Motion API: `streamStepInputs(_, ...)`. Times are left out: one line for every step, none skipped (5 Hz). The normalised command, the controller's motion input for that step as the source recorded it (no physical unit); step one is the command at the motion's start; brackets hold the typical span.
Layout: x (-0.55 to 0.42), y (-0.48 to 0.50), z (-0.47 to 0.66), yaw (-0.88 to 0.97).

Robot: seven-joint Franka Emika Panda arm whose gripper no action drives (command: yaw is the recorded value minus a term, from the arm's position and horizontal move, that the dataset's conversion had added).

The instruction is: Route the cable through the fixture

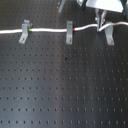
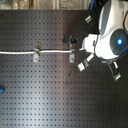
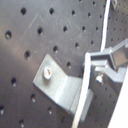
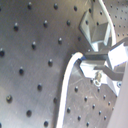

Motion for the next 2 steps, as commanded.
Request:
streamStepInputs(-0.124,-0.329,-0.13,-0.10)
streamStepInputs(-0.197,-0.213,-0.20,0.00)
